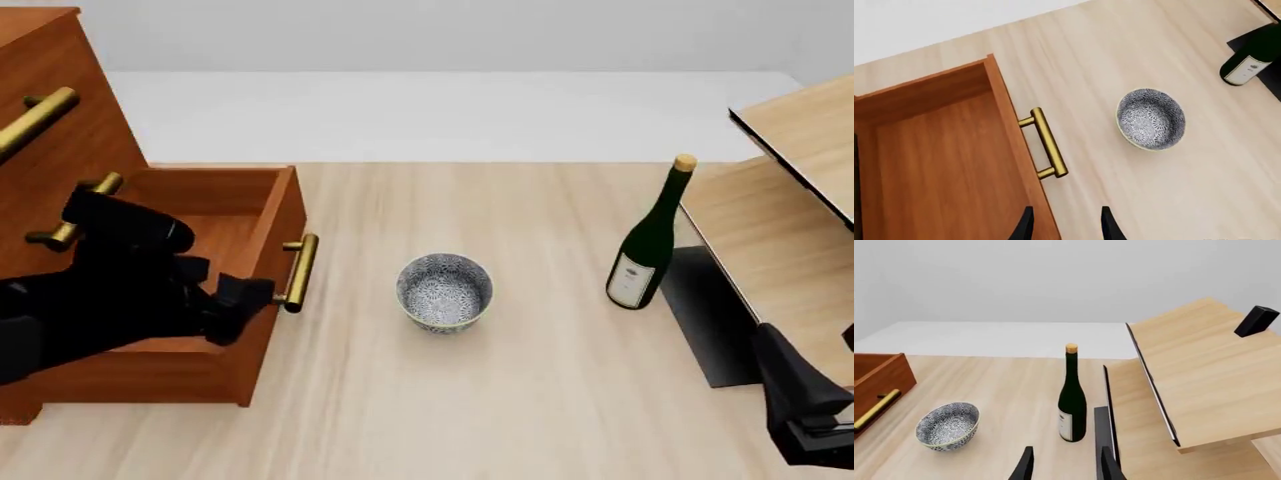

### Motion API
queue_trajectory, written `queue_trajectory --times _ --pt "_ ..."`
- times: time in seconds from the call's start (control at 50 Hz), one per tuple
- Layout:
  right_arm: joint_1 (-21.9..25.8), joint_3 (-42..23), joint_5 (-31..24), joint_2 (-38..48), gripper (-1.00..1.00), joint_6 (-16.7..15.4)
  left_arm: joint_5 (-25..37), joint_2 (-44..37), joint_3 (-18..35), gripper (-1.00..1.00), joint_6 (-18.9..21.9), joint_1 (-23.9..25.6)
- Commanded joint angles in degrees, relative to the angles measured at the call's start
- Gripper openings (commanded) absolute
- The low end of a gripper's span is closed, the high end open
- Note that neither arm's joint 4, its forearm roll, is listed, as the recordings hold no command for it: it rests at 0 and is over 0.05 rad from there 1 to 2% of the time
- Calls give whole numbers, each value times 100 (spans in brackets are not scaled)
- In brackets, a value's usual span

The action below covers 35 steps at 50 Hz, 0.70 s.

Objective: Put the wine bottle in the bottom drawer of the cabinet.

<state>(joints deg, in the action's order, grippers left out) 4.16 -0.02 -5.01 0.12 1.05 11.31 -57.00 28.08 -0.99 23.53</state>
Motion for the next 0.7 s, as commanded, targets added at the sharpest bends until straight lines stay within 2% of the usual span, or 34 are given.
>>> queue_trajectory --times 0.02,0.16,0.3,0.62,0.7 --pt "28 1 5 -5 100 -2 563 473 415 100 103 104" --pt "48 1 10 -6 100 -11 699 471 898 100 238 316" --pt "51 1 17 -7 100 -29 256 192 1026 100 607 621" --pt "32 1 32 -7 100 -42 -383 -854 1992 100 556 1382" --pt "27 1 24 -6 100 -34 -539 -1014 2259 100 449 1365"
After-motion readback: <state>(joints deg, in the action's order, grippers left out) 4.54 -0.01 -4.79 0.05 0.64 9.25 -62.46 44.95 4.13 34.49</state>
